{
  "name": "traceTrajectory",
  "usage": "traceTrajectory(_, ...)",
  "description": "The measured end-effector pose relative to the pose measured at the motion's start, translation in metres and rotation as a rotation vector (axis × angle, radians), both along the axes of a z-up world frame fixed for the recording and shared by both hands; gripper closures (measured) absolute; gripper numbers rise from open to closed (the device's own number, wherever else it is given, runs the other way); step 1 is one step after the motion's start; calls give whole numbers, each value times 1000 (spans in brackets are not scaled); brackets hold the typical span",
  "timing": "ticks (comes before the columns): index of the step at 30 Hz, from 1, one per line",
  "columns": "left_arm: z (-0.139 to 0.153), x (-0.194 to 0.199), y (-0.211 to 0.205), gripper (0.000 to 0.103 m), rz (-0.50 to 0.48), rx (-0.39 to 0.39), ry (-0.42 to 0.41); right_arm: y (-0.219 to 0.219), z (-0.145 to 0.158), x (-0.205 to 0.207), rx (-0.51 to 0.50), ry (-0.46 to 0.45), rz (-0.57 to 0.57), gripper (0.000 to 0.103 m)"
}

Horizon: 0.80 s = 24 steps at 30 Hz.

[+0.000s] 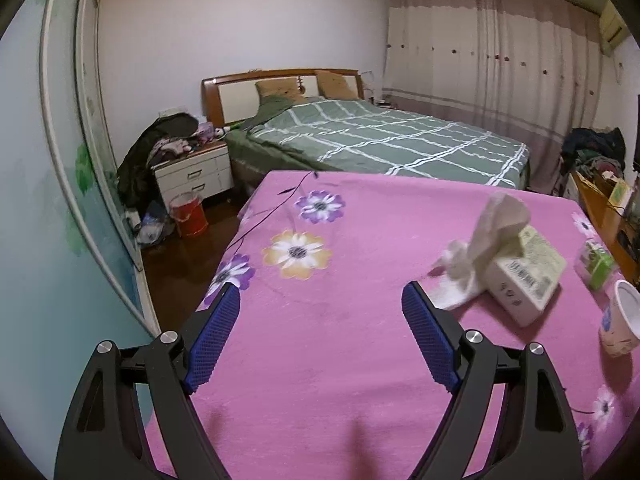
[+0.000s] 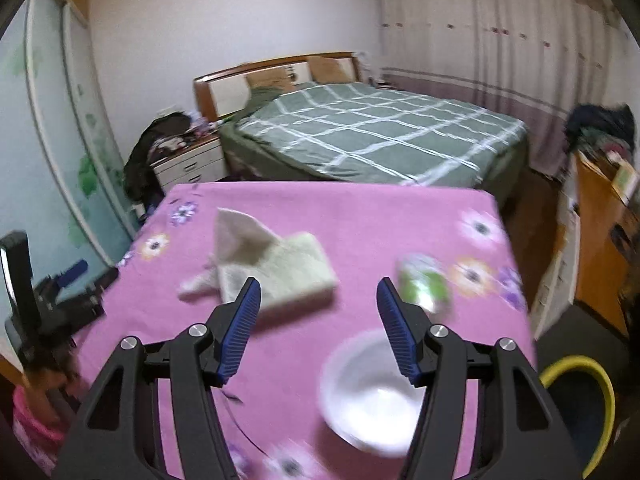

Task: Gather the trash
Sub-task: 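Reach the right tool to the white tissue and close on it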

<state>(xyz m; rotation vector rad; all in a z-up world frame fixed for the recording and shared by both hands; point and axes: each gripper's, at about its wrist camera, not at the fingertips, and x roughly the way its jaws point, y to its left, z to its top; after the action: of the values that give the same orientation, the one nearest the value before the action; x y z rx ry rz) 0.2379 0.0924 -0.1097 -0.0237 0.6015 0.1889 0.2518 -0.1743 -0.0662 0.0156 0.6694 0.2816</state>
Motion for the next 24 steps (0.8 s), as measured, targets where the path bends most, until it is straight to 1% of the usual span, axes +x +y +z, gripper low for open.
traceTrajectory(3,-9,5,6,21,8,-33,20,43,0,29,-13,19,45,45)
traceTrajectory(5,-10,5,8,21,8,-62,21,61,-3,42,-17,35,61,45)
traceTrajectory(6,-12,6,12,21,14,-80,24,77,-8,57,-25,58,73,45)
traceTrajectory(8,-14,8,15,21,17,-96,32,93,-13,74,-37,81,75,45)
traceTrajectory(15,-15,8,10,20,18,-88,22,126,-35,125,-83,152,18,45)
traceTrajectory(17,-15,8,9,19,15,-85,19,129,-46,138,-76,190,9,45)
traceTrajectory(19,-13,6,8,19,13,-83,18,128,-51,144,-63,204,13,45)
traceTrajectory(21,-12,4,6,19,12,-81,15,126,-54,145,-58,208,18,52)
traceTrajectory(23,-12,4,6,18,10,-80,14,125,-59,148,-62,218,31,74)
traceTrajectory(24,-12,4,5,18,9,-80,15,126,-60,148,-60,219,41,81)
